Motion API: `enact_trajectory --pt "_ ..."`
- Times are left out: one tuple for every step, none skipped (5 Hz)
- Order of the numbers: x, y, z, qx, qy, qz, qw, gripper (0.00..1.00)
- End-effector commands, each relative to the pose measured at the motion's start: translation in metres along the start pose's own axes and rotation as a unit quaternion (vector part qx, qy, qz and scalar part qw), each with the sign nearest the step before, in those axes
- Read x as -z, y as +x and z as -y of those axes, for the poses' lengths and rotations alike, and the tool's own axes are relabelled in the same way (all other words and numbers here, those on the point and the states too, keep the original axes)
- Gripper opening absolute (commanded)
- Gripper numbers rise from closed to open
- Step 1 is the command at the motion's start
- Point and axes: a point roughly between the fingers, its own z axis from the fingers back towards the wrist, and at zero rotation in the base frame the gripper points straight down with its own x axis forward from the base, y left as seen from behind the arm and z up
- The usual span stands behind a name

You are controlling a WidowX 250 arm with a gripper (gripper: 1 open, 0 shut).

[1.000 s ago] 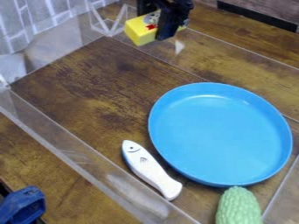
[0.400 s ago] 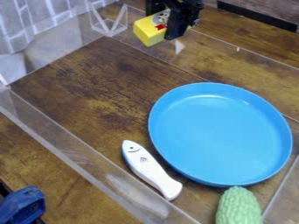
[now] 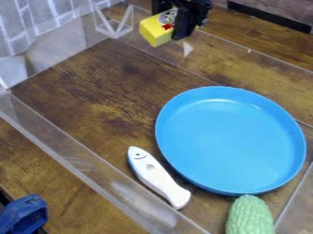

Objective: Put the yellow brick in the blue tray

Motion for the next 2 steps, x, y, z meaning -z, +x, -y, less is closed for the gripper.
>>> enact_trajectory --pt "-0.0345 0.0075 -0.0030 -0.005 0.016 0.051 0.9985 0.00" --pt "-0.0366 0.0080 -0.0021 -0.009 0.019 0.057 0.9982 0.00"
